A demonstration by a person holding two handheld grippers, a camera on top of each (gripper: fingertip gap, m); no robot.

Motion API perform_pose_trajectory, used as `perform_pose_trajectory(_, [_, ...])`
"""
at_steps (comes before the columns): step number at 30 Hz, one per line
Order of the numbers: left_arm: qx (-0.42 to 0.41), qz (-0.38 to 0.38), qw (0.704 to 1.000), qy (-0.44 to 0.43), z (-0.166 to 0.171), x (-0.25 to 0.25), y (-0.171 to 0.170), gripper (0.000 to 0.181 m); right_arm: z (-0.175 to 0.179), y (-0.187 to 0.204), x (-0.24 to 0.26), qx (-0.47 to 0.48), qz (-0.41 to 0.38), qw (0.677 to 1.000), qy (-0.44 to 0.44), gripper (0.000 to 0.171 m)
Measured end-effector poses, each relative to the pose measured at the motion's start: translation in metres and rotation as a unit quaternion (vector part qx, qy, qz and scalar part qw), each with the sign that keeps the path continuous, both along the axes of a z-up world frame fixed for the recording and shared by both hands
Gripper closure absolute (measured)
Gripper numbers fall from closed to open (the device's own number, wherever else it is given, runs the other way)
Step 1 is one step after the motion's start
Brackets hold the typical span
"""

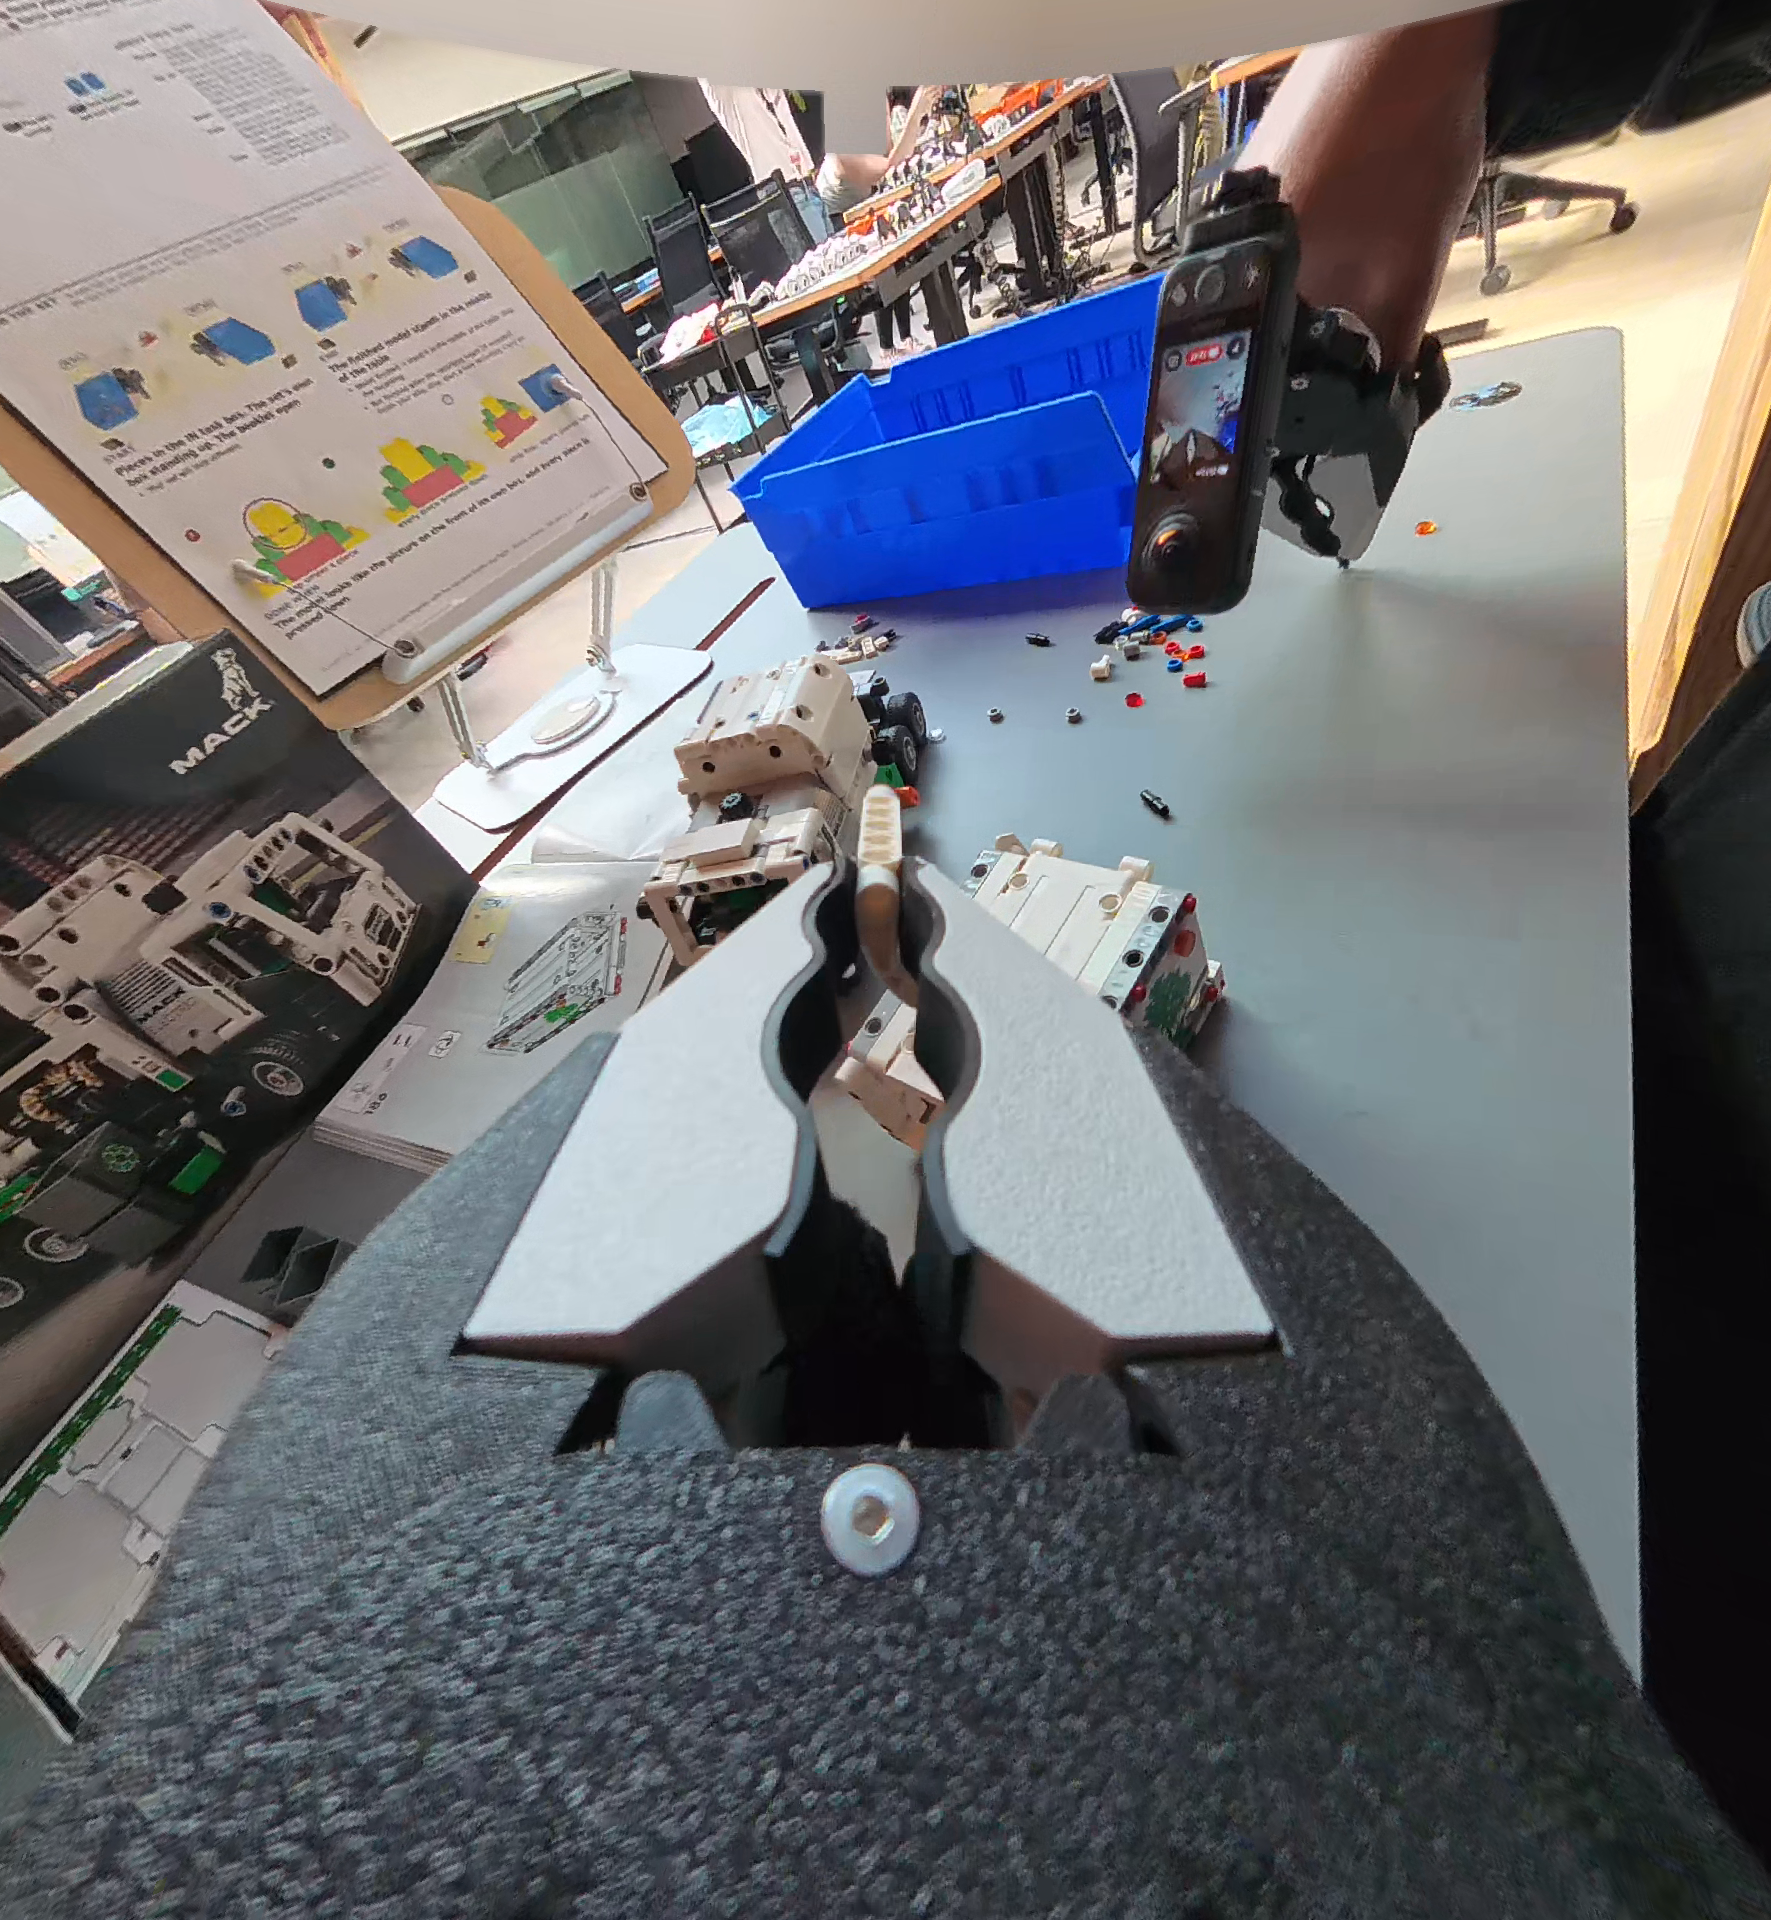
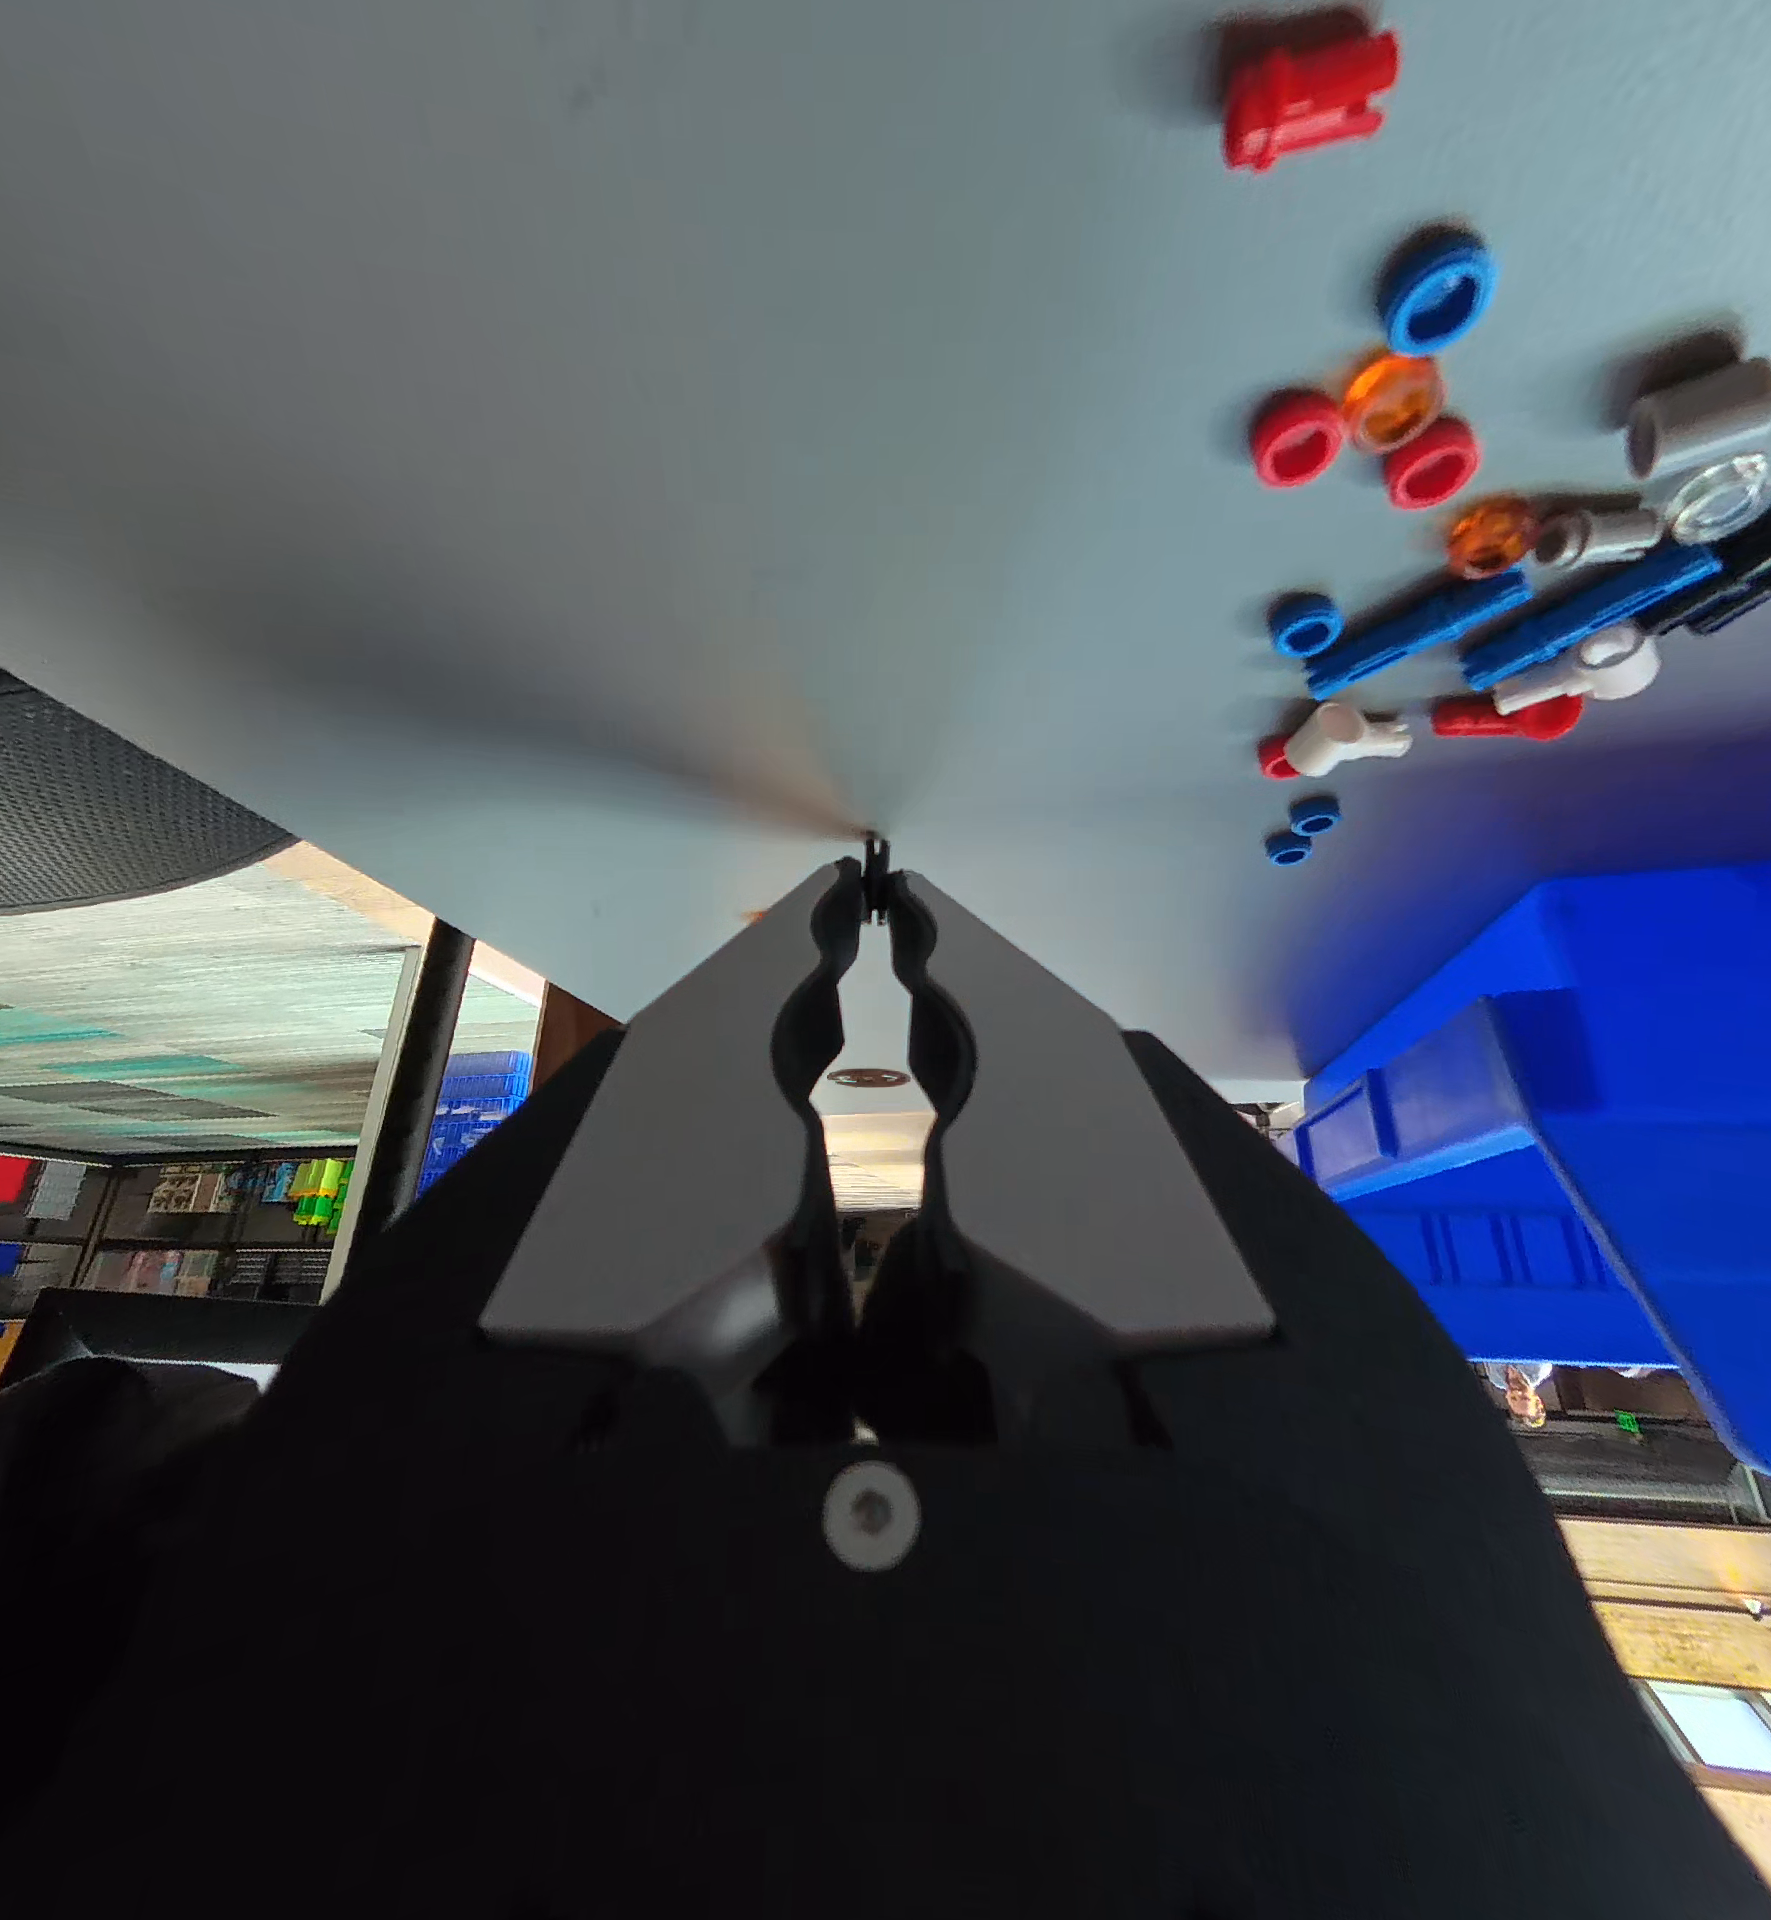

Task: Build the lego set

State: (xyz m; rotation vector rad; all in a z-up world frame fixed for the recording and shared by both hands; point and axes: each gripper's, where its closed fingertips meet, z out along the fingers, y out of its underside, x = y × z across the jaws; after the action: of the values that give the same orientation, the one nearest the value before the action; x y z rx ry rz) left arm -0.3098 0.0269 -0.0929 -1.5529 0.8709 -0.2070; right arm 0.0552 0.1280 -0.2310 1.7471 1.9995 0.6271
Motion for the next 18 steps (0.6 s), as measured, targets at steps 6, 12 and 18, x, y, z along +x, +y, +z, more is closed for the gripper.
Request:
perform_pose_trajectory(6, [-0.005,0.000,1.000,0.019,-0.0066,0.0044,0.0005,0.177,-0.0011,0.0010,-0.0028,0.004,0.010,1.000,0.000,0.168])
perform_pose_trajectory(12, [-0.009,-0.004,1.000,0.015,-0.0079,0.0047,0.0008,0.177,-0.0022,0.0006,-0.0050,0.000,0.010,1.000,0.010,0.167])
perform_pose_trajectory(18, [-0.014,-0.008,1.000,0.012,-0.0104,0.0053,0.0013,0.177,-0.0001,0.0003,-0.0050,0.004,0.022,0.999,0.039,0.161])
